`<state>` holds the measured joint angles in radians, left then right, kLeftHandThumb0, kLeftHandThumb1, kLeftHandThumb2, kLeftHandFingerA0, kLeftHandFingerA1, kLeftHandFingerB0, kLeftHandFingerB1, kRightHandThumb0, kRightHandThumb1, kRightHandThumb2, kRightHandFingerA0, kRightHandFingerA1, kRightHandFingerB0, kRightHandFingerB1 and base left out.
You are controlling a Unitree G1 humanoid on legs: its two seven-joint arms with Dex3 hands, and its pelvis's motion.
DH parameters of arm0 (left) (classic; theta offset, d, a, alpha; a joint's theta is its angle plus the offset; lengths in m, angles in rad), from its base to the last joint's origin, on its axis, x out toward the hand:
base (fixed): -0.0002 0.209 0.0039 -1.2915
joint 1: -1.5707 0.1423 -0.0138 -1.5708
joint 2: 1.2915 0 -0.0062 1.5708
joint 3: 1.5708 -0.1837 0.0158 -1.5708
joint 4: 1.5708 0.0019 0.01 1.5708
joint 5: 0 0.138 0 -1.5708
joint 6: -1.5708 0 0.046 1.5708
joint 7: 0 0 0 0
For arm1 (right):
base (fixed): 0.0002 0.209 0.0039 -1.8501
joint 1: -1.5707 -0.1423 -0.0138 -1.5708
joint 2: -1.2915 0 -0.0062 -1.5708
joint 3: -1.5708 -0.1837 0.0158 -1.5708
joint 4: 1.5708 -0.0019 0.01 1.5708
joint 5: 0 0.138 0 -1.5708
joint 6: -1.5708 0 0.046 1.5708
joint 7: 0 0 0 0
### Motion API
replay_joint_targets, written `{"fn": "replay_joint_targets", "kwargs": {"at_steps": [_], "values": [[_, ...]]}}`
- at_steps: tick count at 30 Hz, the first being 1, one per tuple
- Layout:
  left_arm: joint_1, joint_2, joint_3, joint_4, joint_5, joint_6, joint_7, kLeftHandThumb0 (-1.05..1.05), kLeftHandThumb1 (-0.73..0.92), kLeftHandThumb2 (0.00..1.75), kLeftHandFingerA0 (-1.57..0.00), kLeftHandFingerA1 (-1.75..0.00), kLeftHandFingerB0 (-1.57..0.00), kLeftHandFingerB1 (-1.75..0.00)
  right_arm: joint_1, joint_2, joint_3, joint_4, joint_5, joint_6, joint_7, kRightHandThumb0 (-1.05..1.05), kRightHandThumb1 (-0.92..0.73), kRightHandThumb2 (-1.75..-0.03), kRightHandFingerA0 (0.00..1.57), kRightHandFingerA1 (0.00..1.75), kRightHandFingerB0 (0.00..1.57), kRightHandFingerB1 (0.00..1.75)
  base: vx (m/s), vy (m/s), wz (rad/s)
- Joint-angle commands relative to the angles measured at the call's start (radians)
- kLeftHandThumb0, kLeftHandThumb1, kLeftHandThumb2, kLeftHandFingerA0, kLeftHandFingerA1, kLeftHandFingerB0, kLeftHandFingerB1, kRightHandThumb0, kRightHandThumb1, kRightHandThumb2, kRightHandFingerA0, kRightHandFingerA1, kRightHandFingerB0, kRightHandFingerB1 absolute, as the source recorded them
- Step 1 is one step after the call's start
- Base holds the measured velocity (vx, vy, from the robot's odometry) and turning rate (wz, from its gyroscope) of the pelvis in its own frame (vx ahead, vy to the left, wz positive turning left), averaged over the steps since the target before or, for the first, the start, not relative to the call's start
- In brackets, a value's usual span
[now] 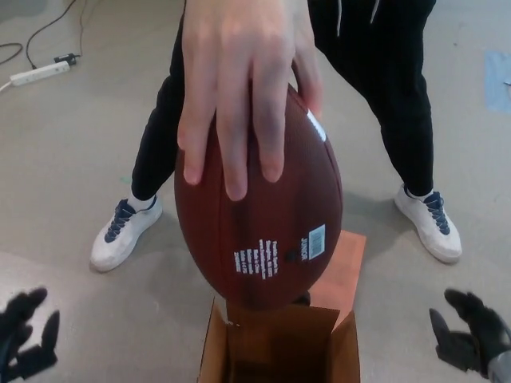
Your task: Use both hands to pick up a football from a person and place it into a container beneath
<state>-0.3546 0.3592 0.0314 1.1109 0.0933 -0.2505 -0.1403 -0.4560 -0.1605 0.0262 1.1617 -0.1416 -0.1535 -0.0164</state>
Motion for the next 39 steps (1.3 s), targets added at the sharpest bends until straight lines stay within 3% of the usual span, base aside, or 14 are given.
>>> {"fn": "replay_joint_targets", "kwargs": {"at_steps": [1, 2, 16, 17, 21, 22, 26, 27, 31, 33, 34, 37, 38, 39], "values": [[0.011, 0.036, 0.04, 0.058, -0.035, -0.19, -0.069, -0.8, 0.8, 1.12, 0.0, -0.17, -0.01, -0.18, -0.007, -0.011, -0.024, 0.055, 0.004, -0.157, -0.047, -0.75, -0.79, -1.09, 0.19, 0.47, 0.01, 0.24, 0.09, -0.007, 0.01], [0.004, 0.027, 0.067, 0.046, -0.066, -0.206, -0.089, -0.79, 0.81, 1.13, 0.0, -0.17, 0.0, -0.17, -0.014, -0.007, -0.053, 0.036, 0.033, -0.196, -0.051, -0.71, -0.92, -0.72, 0.27, 0.36, 0.0, 0.16, 0.08, -0.008, 0.02], [0.145, -0.087, 0.12, -0.584, -0.261, -0.188, -0.211, -0.94, 0.79, 1.11, -0.07, -0.11, -0.07, -0.15, 0.198, 0.126, -0.087, -0.678, 0.135, -0.371, 0.006, -0.72, -0.92, -0.76, 0.23, 0.34, 0.0, 0.04, 0.03, -0.004, 0.01], [0.182, -0.099, 0.107, -0.712, -0.274, -0.154, -0.2, -0.91, 0.77, 1.11, -0.08, -0.17, -0.08, -0.19, 0.226, 0.146, -0.068, -0.772, 0.139, -0.361, 0.012, -0.8, -0.83, -1.11, 0.21, 0.46, 0.0, 0.13, 0.0, 0.0, 0.0], [0.274, -0.136, 0.054, -1.022, -0.267, -0.082, -0.146, -0.91, 0.77, 1.11, -0.09, -0.23, -0.08, -0.21, 0.297, 0.175, -0.008, -1.027, 0.119, -0.321, 0.008, -0.85, -0.84, -1.12, 0.21, 0.45, 0.0, 0.14, 0.0, 0.0, 0.0], [0.284, -0.144, 0.045, -1.063, -0.265, -0.078, -0.141, -0.9, 0.77, 1.11, -0.09, -0.26, -0.09, -0.22, 0.302, 0.179, 0.002, -1.056, 0.114, -0.323, 0.008, -0.76, -0.92, -0.75, 0.29, 0.32, 0.0, 0.13, 0.0, 0.0, 0.0], [0.285, -0.166, 0.022, -1.163, -0.262, -0.052, -0.135, -0.86, 0.71, 1.08, -0.08, -0.3, -0.07, -0.27, 0.305, 0.21, 0.039, -1.128, 0.102, -0.311, 0.005, -0.76, -0.92, -0.72, 0.28, 0.31, 0.0, 0.14, 0.0, 0.0, 0.0], [0.289, -0.174, 0.015, -1.184, -0.26, -0.046, -0.131, -0.87, 0.88, 0.69, -0.1, -0.24, -0.09, -0.25, 0.314, 0.218, 0.051, -1.149, 0.097, -0.304, 0.004, -0.75, -0.92, -0.71, 0.28, 0.31, 0.0, 0.15, 0.0, 0.0, 0.0], [0.297, -0.21, -0.027, -1.254, -0.234, -0.009, -0.113, -0.84, 0.9, 0.68, -0.12, -0.26, -0.07, -0.24, 0.341, 0.25, 0.111, -1.199, 0.064, -0.278, 0.003, -0.74, -0.92, -0.7, 0.25, 0.32, 0.0, 0.16, 0.0, 0.0, 0.0], [0.306, -0.231, -0.045, -1.275, -0.222, 0.008, -0.104, -0.91, 0.75, 0.86, -0.11, -0.3, -0.07, -0.23, 0.361, 0.266, 0.142, -1.208, 0.042, -0.272, -0.002, -0.74, -0.92, -0.72, 0.25, 0.32, 0.01, 0.19, 0.0, 0.0, 0.0], [0.312, -0.24, -0.059, -1.299, -0.21, 0.041, -0.096, -0.87, 0.88, 0.69, -0.11, -0.25, -0.09, -0.23, 0.364, 0.277, 0.162, -1.209, 0.029, -0.27, -0.005, -0.78, -0.78, -1.09, 0.16, 0.46, 0.01, 0.25, 0.0, 0.0, 0.0], [0.3, -0.268, -0.088, -1.314, -0.201, 0.058, -0.089, -0.83, 0.9, 0.67, -0.11, -0.27, -0.06, -0.23, 0.365, 0.308, 0.208, -1.213, 0.012, -0.237, -0.008, -0.78, -0.75, -1.09, 0.11, 0.4, 0.01, 0.26, 0.0, 0.0, 0.0], [0.289, -0.296, -0.107, -1.329, -0.211, 0.093, -0.077, -0.89, 0.73, 0.84, -0.11, -0.3, -0.08, -0.23, 0.362, 0.334, 0.235, -1.214, 0.0, -0.208, -0.019, -0.85, -0.77, -1.1, 0.1, 0.3, 0.05, 0.21, 0.0, 0.0, 0.0], [0.283, -0.32, -0.123, -1.345, -0.212, 0.12, -0.065, -0.82, 0.87, 0.68, -0.13, -0.25, -0.11, -0.23, 0.358, 0.355, 0.255, -1.211, -0.007, -0.192, -0.026, -0.73, -0.73, -1.11, 0.01, 0.29, 0.0, 0.26, 0.0, 0.0, 0.0]]}}
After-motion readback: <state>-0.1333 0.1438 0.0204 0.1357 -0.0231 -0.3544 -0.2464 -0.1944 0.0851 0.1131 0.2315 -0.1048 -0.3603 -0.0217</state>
